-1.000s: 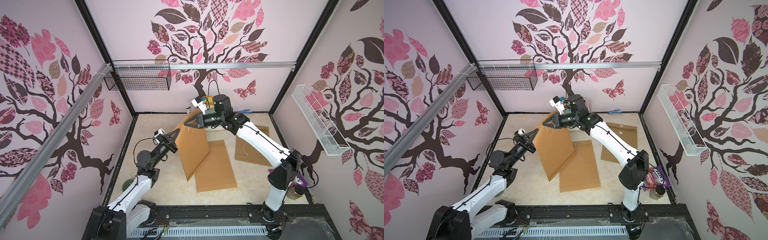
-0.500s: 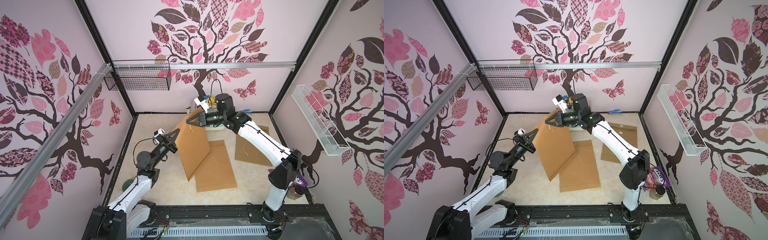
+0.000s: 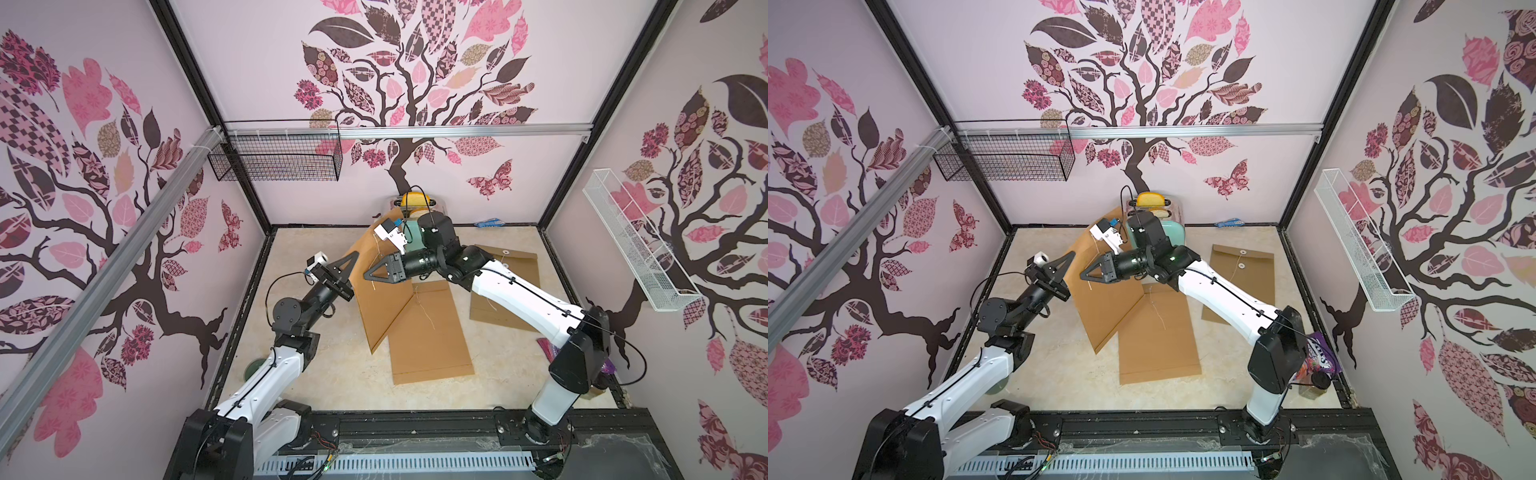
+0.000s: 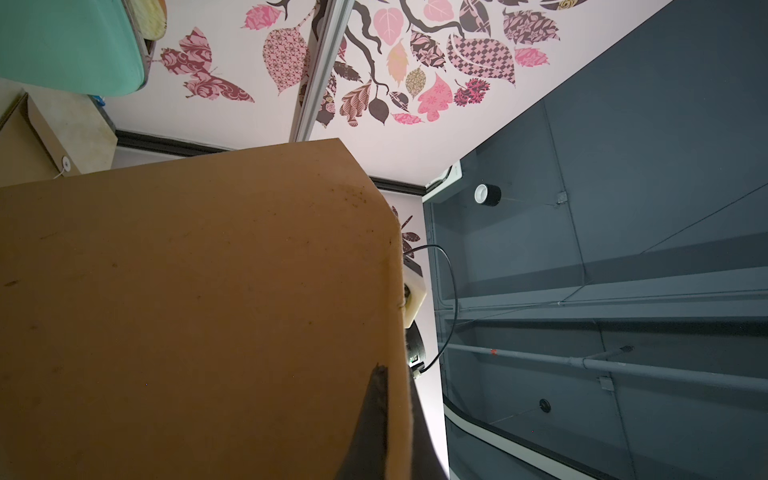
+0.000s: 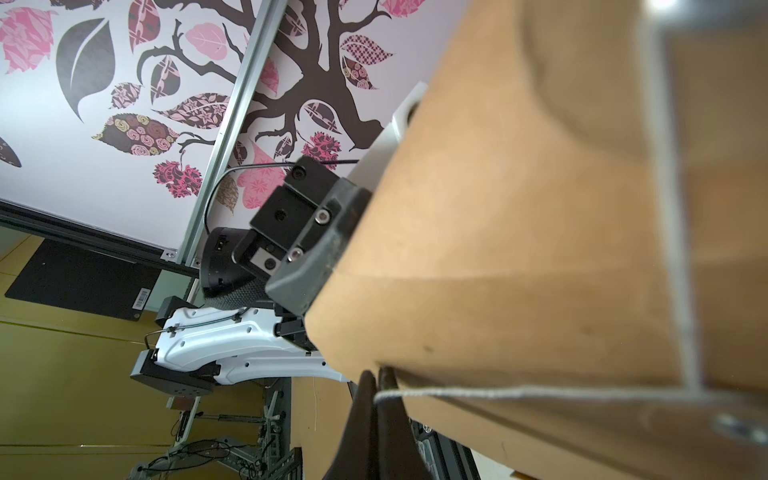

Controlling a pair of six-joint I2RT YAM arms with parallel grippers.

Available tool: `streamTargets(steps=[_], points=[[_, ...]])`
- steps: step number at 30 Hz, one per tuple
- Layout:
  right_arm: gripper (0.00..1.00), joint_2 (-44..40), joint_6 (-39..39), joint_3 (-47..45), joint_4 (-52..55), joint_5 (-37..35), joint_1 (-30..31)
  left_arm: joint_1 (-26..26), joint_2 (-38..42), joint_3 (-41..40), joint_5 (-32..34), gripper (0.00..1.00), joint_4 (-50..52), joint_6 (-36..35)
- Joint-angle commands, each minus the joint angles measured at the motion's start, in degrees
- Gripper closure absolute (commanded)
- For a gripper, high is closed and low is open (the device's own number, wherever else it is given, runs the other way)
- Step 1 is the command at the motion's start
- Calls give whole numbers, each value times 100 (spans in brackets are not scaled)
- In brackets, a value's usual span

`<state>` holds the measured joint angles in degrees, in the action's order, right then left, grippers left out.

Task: Close the mouth of the file bag
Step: Close the file bag.

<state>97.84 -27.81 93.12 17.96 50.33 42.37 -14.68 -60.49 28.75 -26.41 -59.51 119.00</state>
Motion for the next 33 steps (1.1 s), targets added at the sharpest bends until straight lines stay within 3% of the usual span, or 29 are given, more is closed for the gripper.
streamTargets(steps=[1,12,20,33], points=[[100,-198,-75,-270,-351,-23,28,-31,9,217,75,100,-378,418],[100,-404,68,-750,-372,-573,39,-28,50,176,276,100,-651,709],[100,-373,-31,-1006,-507,-567,-184,-28,114,148,297,100,-747,812],[100,-201,282,-392,409,-778,-698,-34,235,70,284,100,-738,821]])
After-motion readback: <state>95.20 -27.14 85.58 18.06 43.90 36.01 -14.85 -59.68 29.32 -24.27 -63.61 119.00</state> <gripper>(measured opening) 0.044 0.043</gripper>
